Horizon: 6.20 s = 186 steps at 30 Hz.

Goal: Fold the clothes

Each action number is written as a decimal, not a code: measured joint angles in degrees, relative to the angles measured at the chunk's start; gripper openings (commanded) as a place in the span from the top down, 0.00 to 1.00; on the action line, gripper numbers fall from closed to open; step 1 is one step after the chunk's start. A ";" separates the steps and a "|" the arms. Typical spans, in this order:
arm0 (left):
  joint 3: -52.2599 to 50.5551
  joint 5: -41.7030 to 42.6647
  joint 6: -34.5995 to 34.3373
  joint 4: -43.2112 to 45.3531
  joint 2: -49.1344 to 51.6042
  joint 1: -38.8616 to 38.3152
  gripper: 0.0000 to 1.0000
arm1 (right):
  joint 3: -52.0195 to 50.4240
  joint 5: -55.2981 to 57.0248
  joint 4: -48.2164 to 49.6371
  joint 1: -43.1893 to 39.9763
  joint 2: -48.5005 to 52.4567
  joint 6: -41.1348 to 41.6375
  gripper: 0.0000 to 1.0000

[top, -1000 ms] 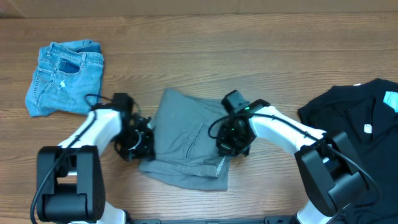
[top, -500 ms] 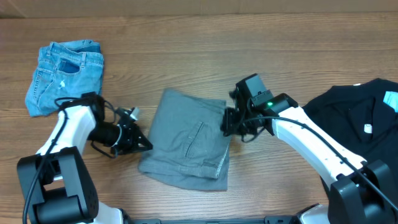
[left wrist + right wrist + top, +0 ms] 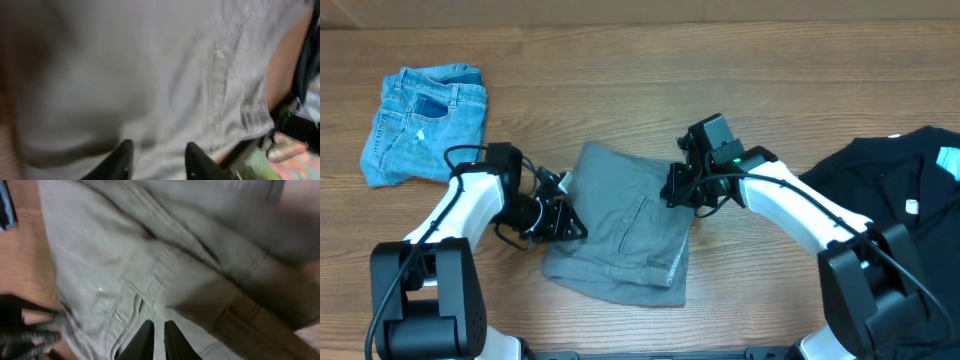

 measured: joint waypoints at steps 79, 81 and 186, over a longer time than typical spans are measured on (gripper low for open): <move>-9.40 -19.67 -29.57 39.91 -1.60 -8.61 0.96 | 1.57 2.25 -16.15 -2.43 7.52 18.03 0.94; -5.68 -21.20 -29.18 36.24 -0.85 -8.59 0.95 | 1.57 2.21 -16.20 -2.38 7.52 18.21 0.93; 18.51 -2.05 -38.01 47.56 4.85 28.28 0.96 | 6.88 4.44 -31.39 -7.30 -12.55 -0.90 0.39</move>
